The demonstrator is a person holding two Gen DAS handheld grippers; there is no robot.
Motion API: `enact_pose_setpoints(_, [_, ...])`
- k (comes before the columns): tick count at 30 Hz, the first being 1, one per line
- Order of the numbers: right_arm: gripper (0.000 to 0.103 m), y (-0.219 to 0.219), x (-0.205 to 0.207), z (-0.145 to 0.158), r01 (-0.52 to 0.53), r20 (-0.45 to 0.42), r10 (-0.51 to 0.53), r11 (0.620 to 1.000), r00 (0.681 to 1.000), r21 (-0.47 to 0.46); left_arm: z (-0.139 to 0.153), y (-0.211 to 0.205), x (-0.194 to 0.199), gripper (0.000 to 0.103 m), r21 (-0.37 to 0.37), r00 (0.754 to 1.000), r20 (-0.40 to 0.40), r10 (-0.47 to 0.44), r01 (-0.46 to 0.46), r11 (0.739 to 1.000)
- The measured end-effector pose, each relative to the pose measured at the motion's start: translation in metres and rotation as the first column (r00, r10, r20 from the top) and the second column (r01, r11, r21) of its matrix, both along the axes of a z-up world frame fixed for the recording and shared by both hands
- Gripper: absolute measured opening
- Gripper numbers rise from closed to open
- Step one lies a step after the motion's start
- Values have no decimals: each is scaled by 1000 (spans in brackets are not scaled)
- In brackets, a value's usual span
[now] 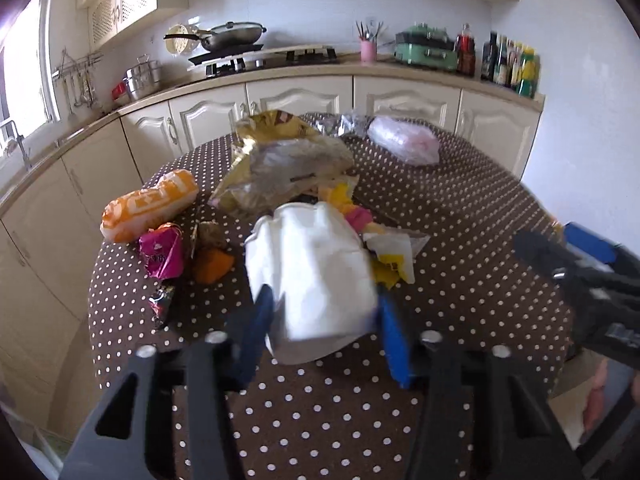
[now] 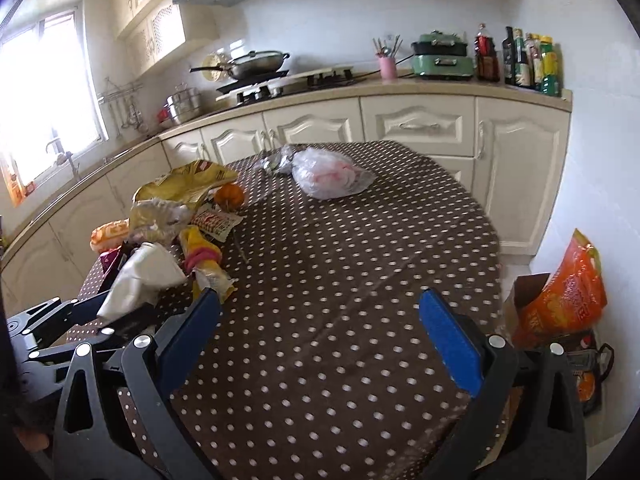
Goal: Collect trash
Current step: 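Grasp the yellow wrapper with pink band with the right gripper, then grasp the pink candy wrapper with the left gripper while the right gripper holds the yellow wrapper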
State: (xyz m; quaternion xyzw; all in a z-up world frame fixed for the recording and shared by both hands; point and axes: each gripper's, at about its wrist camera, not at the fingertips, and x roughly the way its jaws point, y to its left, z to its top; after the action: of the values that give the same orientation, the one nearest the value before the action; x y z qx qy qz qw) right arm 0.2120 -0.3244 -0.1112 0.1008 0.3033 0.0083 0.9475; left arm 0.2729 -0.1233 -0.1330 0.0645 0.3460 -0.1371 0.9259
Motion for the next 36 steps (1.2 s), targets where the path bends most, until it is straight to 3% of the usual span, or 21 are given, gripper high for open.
enact_pose_setpoints(2, [96, 6, 6, -1, -24, -9, 24, 1000, 1000, -6, 7, 15, -5, 46, -83, 1000, 13, -5, 6, 997])
enact_pose_setpoints(7, [96, 34, 34, -2, -128, -63, 127, 991, 990, -21, 29, 46, -22, 44, -198, 997, 74, 36, -21, 980])
enact_pose_setpoints(11, [92, 66, 62, -6, -234, -133, 226, 971, 965, -47, 41, 62, -31, 43, -219, 991, 114, 72, -45, 975])
enact_pose_setpoints(12, [87, 74, 69, -8, -246, -160, 234, 967, 959, -62, 42, 65, -33, 43, -222, 990, 118, 77, -49, 974])
enact_pose_setpoints(14, [60, 82, 80, -14, -266, -194, 249, 962, 949, -67, 43, 72, -36, 43, -227, 989, 122, 84, -55, 972])
enact_pose_setpoints(16, [44, 88, 88, -23, -289, -246, 267, 955, 932, -60, 42, 79, -39, 43, -235, 989, 120, 87, -57, 970])
enact_pose_setpoints(19, [22, 89, 77, -21, -293, -218, 273, 954, 937, -69, 40, 89, -47, 42, -251, 988, 128, 89, -54, 967])
enact_pose_setpoints(26, [17, 92, 30, 3, -270, -120, 261, 960, 958, -71, 41, 121, -66, 38, -332, 983, 150, 105, -50, 942])
enact_pose_setpoints(27, [17, 94, 22, 8, -273, -105, 265, 960, 959, -64, 42, 125, -68, 27, -343, 982, 152, 109, -51, 938])
enact_pose_setpoints(28, [17, 99, 15, 12, -284, -92, 278, 957, 956, -54, 43, 133, -70, 0, -365, 982, 153, 108, -45, 930])
enact_pose_setpoints(30, [17, 119, 13, 23, -316, -78, 311, 947, 947, -55, 43, 146, -73, 0, -409, 984, 144, 106, -38, 912])
enact_pose_setpoints(32, [17, 141, 12, 25, -346, -68, 342, 935, 937, -71, 38, 150, -68, 0, -401, 976, 188, 107, -23, 916])
enact_pose_setpoints(35, [17, 169, 22, 9, -392, -97, 388, 919, 917, -35, 14, 153, -38, 0, -411, 989, 99, 111, -61, 910])
enact_pose_setpoints(36, [17, 173, 23, 4, -395, -110, 389, 918, 914, -37, -2, 158, -29, 0, -395, 994, 35, 108, -86, 915])
